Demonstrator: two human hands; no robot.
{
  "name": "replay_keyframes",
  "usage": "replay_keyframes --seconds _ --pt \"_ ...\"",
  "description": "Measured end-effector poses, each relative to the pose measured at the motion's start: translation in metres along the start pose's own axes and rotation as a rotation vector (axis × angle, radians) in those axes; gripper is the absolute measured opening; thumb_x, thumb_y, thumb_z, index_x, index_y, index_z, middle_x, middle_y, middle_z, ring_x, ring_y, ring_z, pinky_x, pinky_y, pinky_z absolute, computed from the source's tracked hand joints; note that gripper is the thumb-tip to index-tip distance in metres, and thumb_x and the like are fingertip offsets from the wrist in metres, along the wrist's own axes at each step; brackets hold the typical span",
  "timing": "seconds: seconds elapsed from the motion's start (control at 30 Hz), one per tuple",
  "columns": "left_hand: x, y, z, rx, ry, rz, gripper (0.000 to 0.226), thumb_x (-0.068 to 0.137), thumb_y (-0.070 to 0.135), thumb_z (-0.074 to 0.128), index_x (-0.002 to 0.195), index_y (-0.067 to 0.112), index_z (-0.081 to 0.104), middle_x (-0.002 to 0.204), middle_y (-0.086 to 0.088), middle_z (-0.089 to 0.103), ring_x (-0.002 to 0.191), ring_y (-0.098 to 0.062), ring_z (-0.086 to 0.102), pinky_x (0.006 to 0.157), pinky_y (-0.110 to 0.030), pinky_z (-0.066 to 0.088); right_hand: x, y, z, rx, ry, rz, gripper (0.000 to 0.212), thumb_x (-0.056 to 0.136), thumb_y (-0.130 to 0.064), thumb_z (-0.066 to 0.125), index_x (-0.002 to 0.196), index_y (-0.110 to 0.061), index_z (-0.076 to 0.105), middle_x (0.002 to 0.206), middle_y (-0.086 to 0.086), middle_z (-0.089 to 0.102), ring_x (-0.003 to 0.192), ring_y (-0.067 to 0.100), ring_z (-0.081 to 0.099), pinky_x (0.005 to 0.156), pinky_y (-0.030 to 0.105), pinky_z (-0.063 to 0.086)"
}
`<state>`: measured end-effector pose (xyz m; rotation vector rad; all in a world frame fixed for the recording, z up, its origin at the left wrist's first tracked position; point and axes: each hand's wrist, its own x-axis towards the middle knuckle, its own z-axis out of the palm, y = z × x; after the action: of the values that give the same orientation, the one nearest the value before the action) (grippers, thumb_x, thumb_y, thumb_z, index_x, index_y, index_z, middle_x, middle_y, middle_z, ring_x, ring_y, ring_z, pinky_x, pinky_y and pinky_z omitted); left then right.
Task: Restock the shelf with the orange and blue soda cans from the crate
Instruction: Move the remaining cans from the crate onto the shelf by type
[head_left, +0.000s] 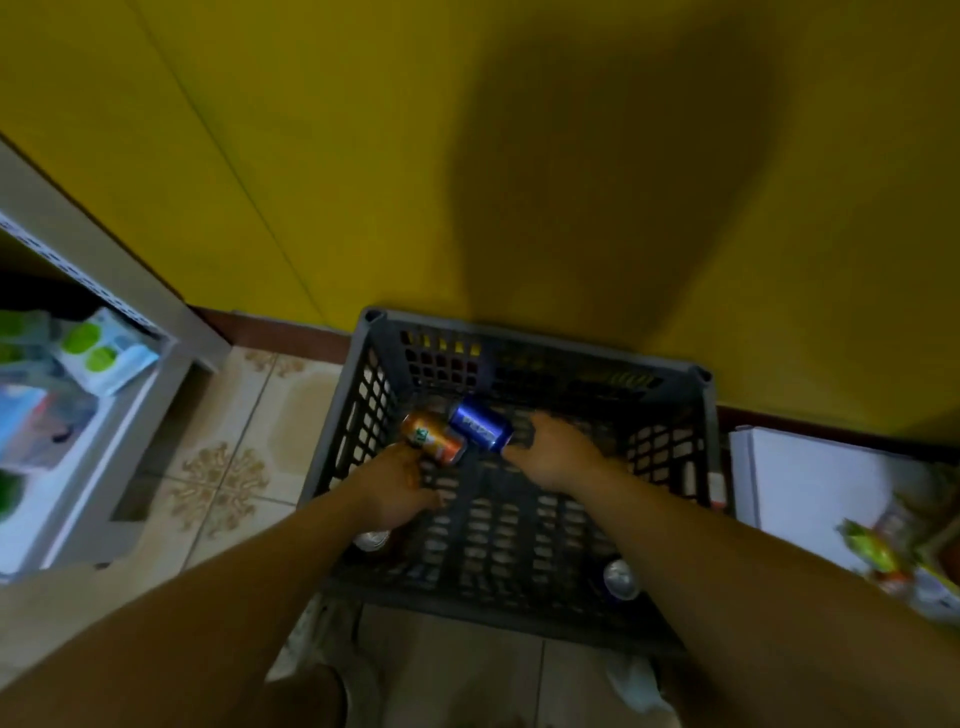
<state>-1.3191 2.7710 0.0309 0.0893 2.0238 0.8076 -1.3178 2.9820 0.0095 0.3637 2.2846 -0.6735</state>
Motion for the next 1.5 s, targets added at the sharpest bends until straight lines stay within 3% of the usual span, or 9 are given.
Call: replay_keyframes --seconds 0.07,0.17,0.33,0.5,0.67,0.83,1.07,1.27,1.5 --pt "0.034 -0.007 -0.003 -0.004 -0.011 -0.034 0.026 0.09 0.012 0.061 0.087 0.034 0.048 0.084 0.014 0.053 0.075 0.002 0.05 0.063 -0.003 0.041 0.03 0.01 0.015 0.063 -0.017 0.005 0.051 0.091 -0.039 0.061 0.134 -0.015 0.048 0.134 0.011 0.055 0.117 0.03 0.055 0.097 0.034 0.045" --pt "0.085 -0.02 -0.005 -0.021 0.016 -0.087 0.022 0.084 0.023 0.068 0.101 0.031 0.056 0.094 0.009 0.061 0.089 -0.008 0.06 0.088 -0.029 0.05 0.072 0.026 0.038 0.125 -0.037 0.048 0.051 0.091 -0.035 0.063 0.135 -0.015 0.049 0.134 0.012 0.057 0.119 0.031 0.055 0.098 0.033 0.044" --pt "0.157 -0.03 0.0 0.069 0.105 -0.006 0.028 0.088 0.016 0.065 0.115 0.015 0.059 0.1 0.007 0.052 0.094 -0.009 0.051 0.081 -0.021 0.037 0.139 0.048 0.074 0.162 -0.042 0.05 0.058 0.09 -0.031 0.065 0.142 -0.017 0.042 0.14 0.011 0.053 0.124 0.029 0.053 0.099 0.031 0.042" --pt "0.218 -0.053 0.007 0.265 0.065 -0.041 0.047 0.085 0.029 0.065 0.13 0.018 0.054 0.131 -0.011 0.056 0.119 -0.028 0.053 0.103 -0.038 0.041 0.197 0.055 0.104 0.125 0.033 0.085 0.096 0.078 -0.039 0.075 0.153 -0.017 0.019 0.153 0.017 0.031 0.138 0.035 0.035 0.111 0.041 0.034" --pt "0.237 -0.052 0.013 0.29 -0.044 -0.092 0.038 0.094 0.027 0.053 0.13 0.016 0.051 0.126 -0.01 0.058 0.113 -0.025 0.055 0.089 -0.028 0.042 0.21 0.054 0.12 0.299 0.021 0.124 0.089 0.076 -0.029 0.081 0.147 -0.013 0.03 0.145 0.01 0.046 0.128 0.031 0.048 0.103 0.035 0.041" --pt "0.225 -0.05 0.012 0.107 -0.01 -0.063 0.05 0.087 0.017 0.064 0.134 0.013 0.045 0.124 -0.011 0.059 0.109 -0.025 0.059 0.094 -0.037 0.049 0.167 0.047 0.104 0.654 0.116 0.099 0.069 0.078 -0.014 0.078 0.136 -0.009 0.042 0.128 0.011 0.058 0.113 0.029 0.057 0.088 0.03 0.045" --pt "0.139 -0.014 0.003 0.146 0.082 0.255 0.089 0.067 0.011 0.081 0.144 0.02 0.036 0.14 -0.005 0.045 0.125 -0.021 0.047 0.104 -0.041 0.043 0.059 0.024 0.044 0.916 0.274 -0.007 0.044 0.079 -0.011 0.074 0.115 -0.022 0.05 0.097 -0.009 0.055 0.093 0.015 0.057 0.077 0.024 0.049" --pt "0.027 0.053 -0.005 -0.114 0.11 0.316 0.08 0.069 0.007 0.081 0.139 0.016 0.042 0.127 -0.001 0.053 0.112 -0.017 0.056 0.098 -0.036 0.049 -0.058 -0.003 -0.012 1.092 0.454 -0.117 0.058 0.083 -0.022 0.073 0.134 -0.022 0.046 0.121 -0.004 0.055 0.107 0.015 0.058 0.08 0.024 0.052" --pt "-0.101 0.139 0.002 -0.258 0.039 0.495 0.048 0.078 0.013 0.076 0.118 0.024 0.052 0.115 0.001 0.065 0.102 -0.012 0.064 0.094 -0.034 0.051 -0.202 -0.017 -0.083 1.091 0.544 -0.314 0.044 0.085 -0.011 0.071 0.12 -0.025 0.049 0.108 -0.006 0.061 0.094 0.01 0.064 0.073 0.025 0.056"
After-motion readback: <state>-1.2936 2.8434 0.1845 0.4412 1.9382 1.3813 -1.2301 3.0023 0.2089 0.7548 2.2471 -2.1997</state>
